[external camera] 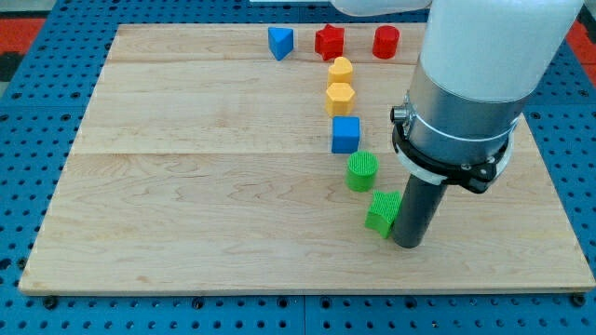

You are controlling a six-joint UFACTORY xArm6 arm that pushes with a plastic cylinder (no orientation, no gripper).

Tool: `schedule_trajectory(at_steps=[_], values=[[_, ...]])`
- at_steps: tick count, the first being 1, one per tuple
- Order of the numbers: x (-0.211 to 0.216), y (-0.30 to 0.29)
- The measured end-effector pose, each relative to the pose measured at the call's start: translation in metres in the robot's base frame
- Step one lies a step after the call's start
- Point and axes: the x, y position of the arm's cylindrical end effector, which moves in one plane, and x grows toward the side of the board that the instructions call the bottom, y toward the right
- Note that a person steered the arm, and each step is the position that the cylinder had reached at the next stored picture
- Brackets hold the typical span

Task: Point your arm at the green star

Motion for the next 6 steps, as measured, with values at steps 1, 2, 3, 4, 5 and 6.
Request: schedule_trajectory(at_steps=[1,2,3,4,5,6], values=[[-0.001,0.024],[-0.042,0.037],[-0.070,0.023],[-0.076,0.014],[-0.076,-0.004],[-0.076,-0.018]])
